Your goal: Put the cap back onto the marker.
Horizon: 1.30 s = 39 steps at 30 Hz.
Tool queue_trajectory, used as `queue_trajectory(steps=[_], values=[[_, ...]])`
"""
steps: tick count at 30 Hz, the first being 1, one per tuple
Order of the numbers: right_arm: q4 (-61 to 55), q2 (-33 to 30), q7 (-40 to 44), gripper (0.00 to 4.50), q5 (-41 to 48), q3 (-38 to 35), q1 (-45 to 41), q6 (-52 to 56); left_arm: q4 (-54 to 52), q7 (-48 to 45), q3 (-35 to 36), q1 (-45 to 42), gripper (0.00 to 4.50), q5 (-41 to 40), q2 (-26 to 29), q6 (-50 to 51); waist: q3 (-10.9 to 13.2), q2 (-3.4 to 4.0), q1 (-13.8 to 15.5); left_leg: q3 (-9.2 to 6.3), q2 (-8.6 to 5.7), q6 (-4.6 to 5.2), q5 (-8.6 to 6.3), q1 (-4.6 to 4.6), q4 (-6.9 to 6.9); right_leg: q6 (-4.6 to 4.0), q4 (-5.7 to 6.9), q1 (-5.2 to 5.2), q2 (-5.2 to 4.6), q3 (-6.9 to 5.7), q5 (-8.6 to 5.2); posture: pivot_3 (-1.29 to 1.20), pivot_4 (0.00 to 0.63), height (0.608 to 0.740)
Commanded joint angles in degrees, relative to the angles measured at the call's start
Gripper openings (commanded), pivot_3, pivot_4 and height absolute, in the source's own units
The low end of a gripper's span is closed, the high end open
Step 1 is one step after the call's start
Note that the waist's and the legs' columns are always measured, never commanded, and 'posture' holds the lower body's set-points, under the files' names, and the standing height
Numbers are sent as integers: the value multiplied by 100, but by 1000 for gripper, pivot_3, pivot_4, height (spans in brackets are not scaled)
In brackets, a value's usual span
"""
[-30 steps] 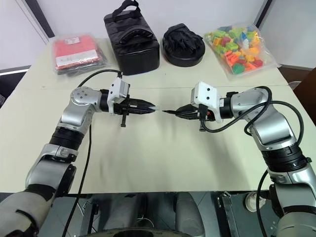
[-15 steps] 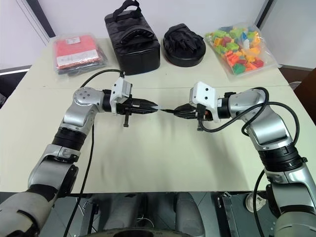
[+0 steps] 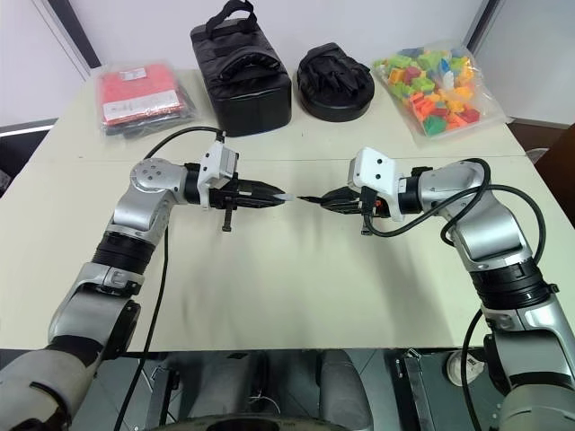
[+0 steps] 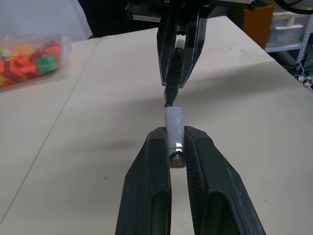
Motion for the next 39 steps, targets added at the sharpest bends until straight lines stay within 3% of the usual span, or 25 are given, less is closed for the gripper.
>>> queue_trajectory(steps=[1, 17, 23, 27, 39], values=[[-165, 50, -14, 0, 32, -90, -140, -30, -132, 60, -20, -41, 55, 12, -29, -77, 0, 0, 0, 0, 0, 0, 0, 0, 0, 0, 0, 0, 0, 0, 0, 0, 150, 740], [-468, 152, -48, 0, 91, -88, -105, 198, 375, 140, -172, -286, 55, 285, -290, -474, 0, 0, 6, 0, -1, 0, 0, 0, 0, 0, 0, 0, 0, 0, 0, 0, 150, 740], [-484, 147, -40, 0, 72, -81, -108, 198, 459, -160, -390, -478, 55, 473, -186, -613, 0, 0, 0, 0, -2, 0, 0, 0, 0, 0, 0, 0, 1, 0, 0, 0, 150, 740], [-527, 166, -61, 0, 74, -88, -98, 211, 286, -437, -438, -733, 55, 310, -215, -192, 0, 0, -1, 1, -3, 0, 0, 0, 0, 0, 0, 0, 2, 0, 0, 0, 150, 740], [-567, 215, -109, 0, 64, -103, -101, 211, 742, -964, -835, -1101, 55, 690, -479, -698, 0, 0, -1, 1, -4, 0, 0, 0, 0, 0, 0, 0, 2, 0, 0, 0, 150, 740]])
